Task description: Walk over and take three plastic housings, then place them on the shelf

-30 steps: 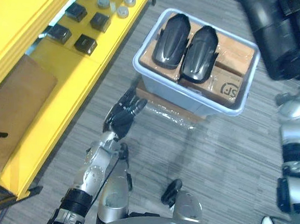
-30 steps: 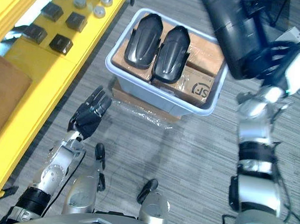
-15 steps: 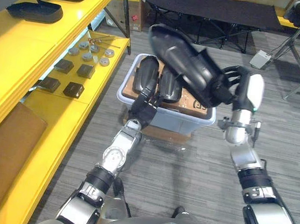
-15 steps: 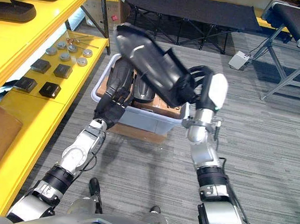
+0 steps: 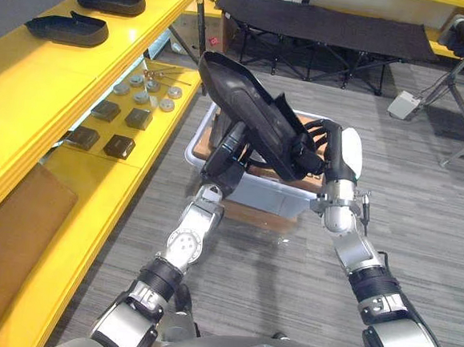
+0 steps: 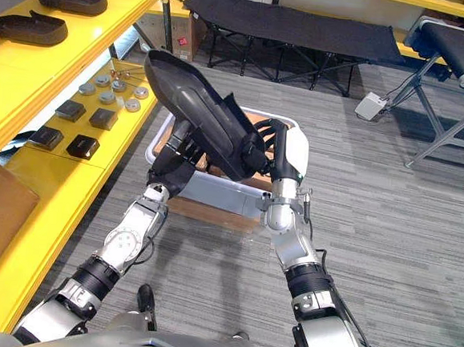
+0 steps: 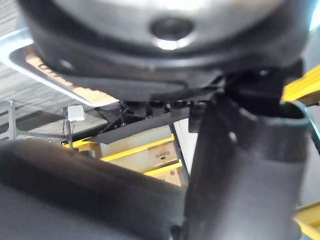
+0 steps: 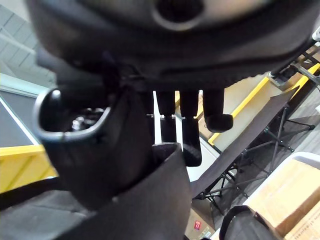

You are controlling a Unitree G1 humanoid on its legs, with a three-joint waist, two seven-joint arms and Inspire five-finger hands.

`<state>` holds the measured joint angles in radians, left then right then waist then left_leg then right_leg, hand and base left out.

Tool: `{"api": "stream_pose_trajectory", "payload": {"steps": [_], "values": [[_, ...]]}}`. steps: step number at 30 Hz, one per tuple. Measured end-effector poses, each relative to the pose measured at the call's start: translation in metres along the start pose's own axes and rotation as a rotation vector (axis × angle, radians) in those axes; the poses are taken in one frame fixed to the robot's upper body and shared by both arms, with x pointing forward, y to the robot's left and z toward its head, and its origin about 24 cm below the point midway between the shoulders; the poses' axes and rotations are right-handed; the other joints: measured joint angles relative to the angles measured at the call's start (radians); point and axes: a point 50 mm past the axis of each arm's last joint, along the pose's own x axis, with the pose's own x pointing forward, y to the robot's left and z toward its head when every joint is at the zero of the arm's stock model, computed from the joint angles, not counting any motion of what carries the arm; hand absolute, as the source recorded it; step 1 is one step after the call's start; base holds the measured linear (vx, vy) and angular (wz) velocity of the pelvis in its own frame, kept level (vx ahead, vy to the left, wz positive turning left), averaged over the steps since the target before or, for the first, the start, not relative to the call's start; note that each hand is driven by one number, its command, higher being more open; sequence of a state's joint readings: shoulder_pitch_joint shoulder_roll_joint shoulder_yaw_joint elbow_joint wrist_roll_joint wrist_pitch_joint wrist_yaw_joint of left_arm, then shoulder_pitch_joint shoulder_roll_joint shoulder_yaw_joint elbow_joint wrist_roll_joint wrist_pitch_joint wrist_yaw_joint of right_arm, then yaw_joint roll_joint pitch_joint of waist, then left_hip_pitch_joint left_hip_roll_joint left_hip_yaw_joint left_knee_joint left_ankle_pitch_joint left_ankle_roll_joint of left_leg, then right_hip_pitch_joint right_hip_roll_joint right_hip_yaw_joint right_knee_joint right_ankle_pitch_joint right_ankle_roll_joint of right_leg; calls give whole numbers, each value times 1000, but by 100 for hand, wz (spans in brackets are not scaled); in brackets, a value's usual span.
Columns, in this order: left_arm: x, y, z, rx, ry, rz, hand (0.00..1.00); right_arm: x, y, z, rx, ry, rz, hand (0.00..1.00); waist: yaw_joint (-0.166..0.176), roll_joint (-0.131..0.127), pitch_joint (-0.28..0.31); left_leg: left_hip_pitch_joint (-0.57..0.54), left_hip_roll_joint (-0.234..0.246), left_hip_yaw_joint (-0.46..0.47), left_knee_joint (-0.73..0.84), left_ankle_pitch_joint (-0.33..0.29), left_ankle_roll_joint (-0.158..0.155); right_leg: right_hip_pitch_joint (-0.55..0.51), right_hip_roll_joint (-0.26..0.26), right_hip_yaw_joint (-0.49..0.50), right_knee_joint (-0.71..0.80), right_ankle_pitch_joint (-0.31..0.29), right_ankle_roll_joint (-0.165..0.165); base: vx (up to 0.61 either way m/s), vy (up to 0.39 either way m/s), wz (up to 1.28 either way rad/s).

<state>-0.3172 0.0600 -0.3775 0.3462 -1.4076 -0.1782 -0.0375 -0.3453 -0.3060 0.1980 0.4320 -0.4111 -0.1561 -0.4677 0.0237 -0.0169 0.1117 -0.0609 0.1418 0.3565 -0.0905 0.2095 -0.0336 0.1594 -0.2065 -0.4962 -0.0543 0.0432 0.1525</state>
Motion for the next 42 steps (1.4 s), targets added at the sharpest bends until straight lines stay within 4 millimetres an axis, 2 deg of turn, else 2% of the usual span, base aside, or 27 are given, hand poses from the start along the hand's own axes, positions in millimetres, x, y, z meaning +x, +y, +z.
{"api": "stream_pose_trajectory", "payload": {"steps": [7, 14, 20, 22, 25, 30, 34, 35, 40, 42], "values": [[3, -16, 3, -8, -24, -59, 100, -18, 12, -9, -34, 21, 62, 0, 0, -4, -8, 0, 0, -4, 0, 0, 0, 1, 0, -3, 1, 0, 0, -7, 3, 0], [4, -14, 15, -70, -61, -64, 100, -19, 14, -9, -40, 17, 69, 0, 0, -10, -11, -1, -8, -8, 0, 0, 0, -1, -1, -13, 0, -1, -1, -5, 6, 2], [4, -13, 16, -65, -40, -61, 100, -18, 9, -13, -38, 32, 46, 0, -1, -25, -20, -1, -8, -8, 0, 0, 0, 3, -1, -13, 0, -1, -1, 0, 0, 0], [4, -12, 15, -11, -27, -47, 100, -18, 8, -14, -37, 38, 38, 0, -1, -25, -20, -1, -8, -8, 0, 0, 1, 3, -1, -12, 0, -1, -1, 0, 0, 0], [4, -8, 13, 158, 7, 23, 100, -18, 5, -13, -18, 28, 29, 0, -1, -25, -21, -1, -8, -8, 0, 0, 1, 3, -1, -11, 1, -1, -1, 0, 0, 0], [1, 0, 9, 273, 49, 98, 100, -17, 6, -7, 5, -21, 52, 0, -1, -25, -21, -1, -8, -8, 0, 0, 1, 2, 0, -9, 0, -1, -1, 0, 0, 0], [0, 3, 11, 291, 56, 110, 100, -17, 6, -5, 8, -30, 56, 0, 1, -25, -21, 1, -8, -9, 0, 0, 1, 1, 0, -8, 0, -1, -1, 0, 0, 0], [0, 3, 12, 309, 50, 112, 0, -16, 6, -4, 10, -33, 59, 0, 1, -25, -21, 1, -8, -9, 0, 0, 0, 1, 0, -8, -1, -1, -1, 0, 0, 0], [-3, 8, 17, 328, 47, 125, 0, -19, 6, -2, 18, -45, 64, 0, -1, -24, -21, 5, -7, -3, 0, -2, -2, -1, 0, 1, -3, -1, -1, 0, 0, -4], [-9, 17, 18, 329, 49, 157, 0, -23, 9, -1, 20, -48, 80, 0, -2, -23, -23, 9, -7, 2, 0, -4, -4, 0, 0, 6, -4, -1, -1, -1, 0, -7]]}}
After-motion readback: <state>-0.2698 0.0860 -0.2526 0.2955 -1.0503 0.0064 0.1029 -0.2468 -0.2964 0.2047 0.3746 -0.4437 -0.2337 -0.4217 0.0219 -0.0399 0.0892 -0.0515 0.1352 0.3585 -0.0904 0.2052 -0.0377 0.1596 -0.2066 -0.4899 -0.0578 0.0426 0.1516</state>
